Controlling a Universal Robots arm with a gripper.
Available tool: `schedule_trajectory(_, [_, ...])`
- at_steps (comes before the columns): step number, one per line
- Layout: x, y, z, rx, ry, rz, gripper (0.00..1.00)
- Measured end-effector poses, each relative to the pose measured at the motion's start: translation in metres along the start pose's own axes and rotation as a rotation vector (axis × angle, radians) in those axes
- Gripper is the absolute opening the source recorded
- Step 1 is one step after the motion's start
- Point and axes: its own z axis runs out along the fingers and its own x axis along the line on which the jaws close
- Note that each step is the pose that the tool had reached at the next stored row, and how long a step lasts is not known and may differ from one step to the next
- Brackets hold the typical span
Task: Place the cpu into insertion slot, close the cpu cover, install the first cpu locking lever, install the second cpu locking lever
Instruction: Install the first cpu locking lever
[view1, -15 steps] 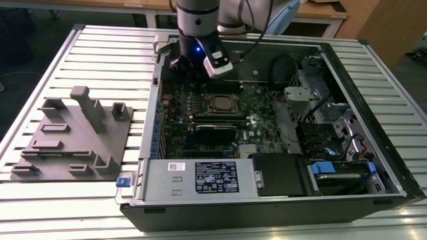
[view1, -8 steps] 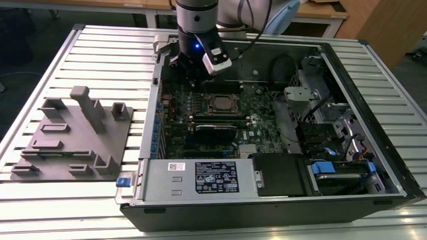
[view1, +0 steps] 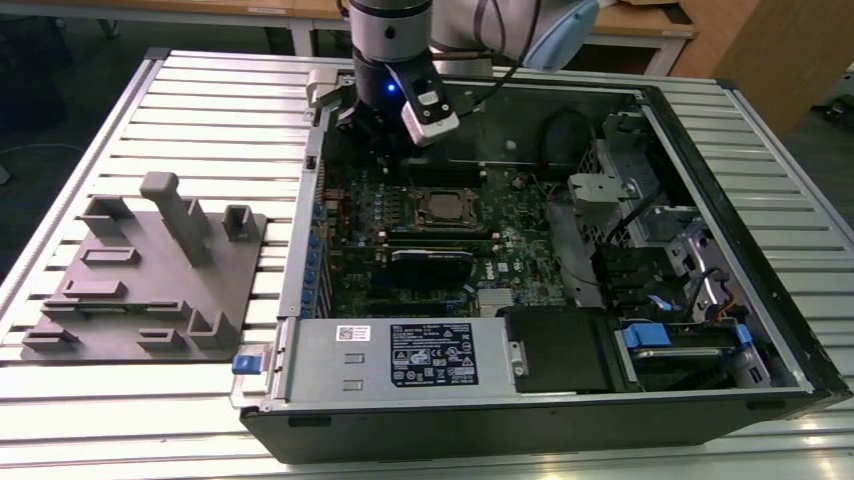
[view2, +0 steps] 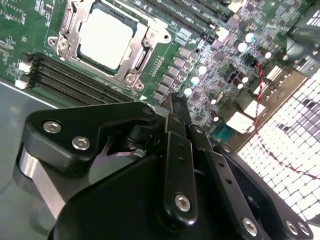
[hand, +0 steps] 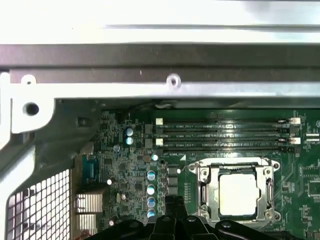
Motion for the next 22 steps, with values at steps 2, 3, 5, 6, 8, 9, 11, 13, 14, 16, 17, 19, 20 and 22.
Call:
schedule_trajectory(2, [0.0001,0.0030,0.0000,-0.0001,-0.0001,0.000,0.11])
schedule_trajectory(3, [0.0003,0.0041,-0.0001,-0.0001,0.0000,0.000,0.11])
schedule_trajectory(5, [0.0008,0.0065,-0.0002,-0.0001,-0.0001,0.000,0.11])
schedule_trajectory(6, [0.0012,0.0071,-0.0003,0.0001,0.0001,0.000,0.11])
schedule_trajectory(8, [0.0029,0.0076,-0.0007,-0.0004,-0.0001,0.001,0.11])
schedule_trajectory(9, [0.0038,0.0078,-0.0009,-0.0008,-0.0004,0.000,0.11])
schedule_trajectory(11, [0.0047,0.0092,-0.0017,-0.0011,-0.0009,0.000,0.11])
schedule_trajectory(13, [0.0052,0.0103,-0.0026,-0.0009,-0.0014,0.000,0.11])
schedule_trajectory(14, [0.0052,0.0108,-0.0028,-0.0010,-0.0017,0.000,0.11])
schedule_trajectory(16, [0.0052,0.0118,-0.0028,-0.0010,-0.0019,0.000,0.11])
schedule_trajectory(17, [0.0052,0.0124,-0.0028,-0.0010,-0.0020,0.000,0.11])
schedule_trajectory(19, [0.0053,0.0144,-0.0027,-0.0010,-0.0021,0.000,0.11])
schedule_trajectory(20, [0.0053,0.0155,-0.0027,-0.0010,-0.0020,0.000,0.11])
schedule_trajectory(22, [0.0054,0.0177,-0.0025,-0.0009,-0.0020,0.001,0.11])
